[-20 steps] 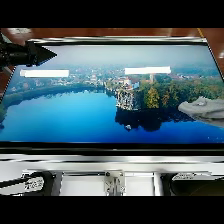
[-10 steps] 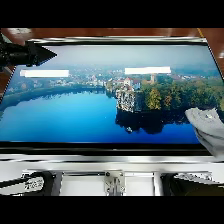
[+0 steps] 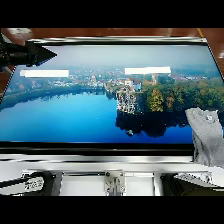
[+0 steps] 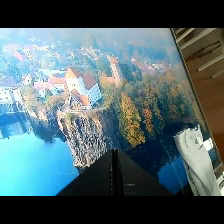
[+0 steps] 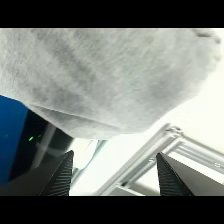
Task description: Fold the shirts.
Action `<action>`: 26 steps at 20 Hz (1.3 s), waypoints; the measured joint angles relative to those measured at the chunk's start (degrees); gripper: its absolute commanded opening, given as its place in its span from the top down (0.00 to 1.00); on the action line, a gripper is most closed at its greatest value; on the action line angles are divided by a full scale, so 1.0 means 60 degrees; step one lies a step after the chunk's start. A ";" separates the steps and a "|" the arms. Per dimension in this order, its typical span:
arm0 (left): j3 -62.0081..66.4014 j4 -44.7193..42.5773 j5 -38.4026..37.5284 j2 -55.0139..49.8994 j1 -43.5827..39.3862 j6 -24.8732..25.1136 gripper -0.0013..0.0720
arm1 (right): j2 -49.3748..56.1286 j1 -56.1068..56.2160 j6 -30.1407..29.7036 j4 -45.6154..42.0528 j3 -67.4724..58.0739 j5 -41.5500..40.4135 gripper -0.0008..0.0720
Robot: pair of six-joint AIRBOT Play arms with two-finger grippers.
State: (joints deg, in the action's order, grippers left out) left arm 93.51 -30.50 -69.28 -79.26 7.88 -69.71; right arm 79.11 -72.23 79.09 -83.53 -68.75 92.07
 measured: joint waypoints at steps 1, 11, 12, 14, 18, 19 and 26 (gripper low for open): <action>0.0000 -0.0007 0.0000 0.0000 -0.0004 0.0004 0.93 | -0.0153 -0.0011 0.0069 -0.0211 -0.0306 -0.0022 0.12; 0.0033 -0.6783 -0.0681 -0.0328 -0.2721 -0.2648 0.11 | -0.1781 0.4750 -0.0328 0.2047 -0.3202 -0.3231 0.12; 0.0040 -0.7431 -0.1035 -0.0474 -0.3093 -0.2922 0.11 | -0.1617 0.5530 -0.0317 0.2116 -0.3249 -0.2918 0.12; 0.0044 -0.8233 -0.1606 -0.0761 -0.3581 -0.3235 0.11 | -0.1137 0.6881 -0.0208 0.2025 -0.3304 -0.2120 0.12; 0.0044 -0.9023 -0.2182 -0.1191 -0.3978 -0.3614 0.11 | -0.0324 0.8597 0.0193 0.1501 -0.3355 -0.1002 0.12; 0.0044 -0.9129 -0.2251 -0.1246 -0.4003 -0.3676 0.11 | -0.0204 0.8841 0.0302 0.1392 -0.3359 -0.0849 0.12; 0.0047 -0.9420 -0.2433 -0.1381 -0.4091 -0.3799 0.11 | 0.0080 0.9592 0.1020 0.1377 -0.3373 -0.0528 0.12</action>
State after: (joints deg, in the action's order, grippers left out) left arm 93.80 -87.02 -83.88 -87.55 -16.67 -92.51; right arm 79.59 -14.68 85.21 -75.26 -88.99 88.90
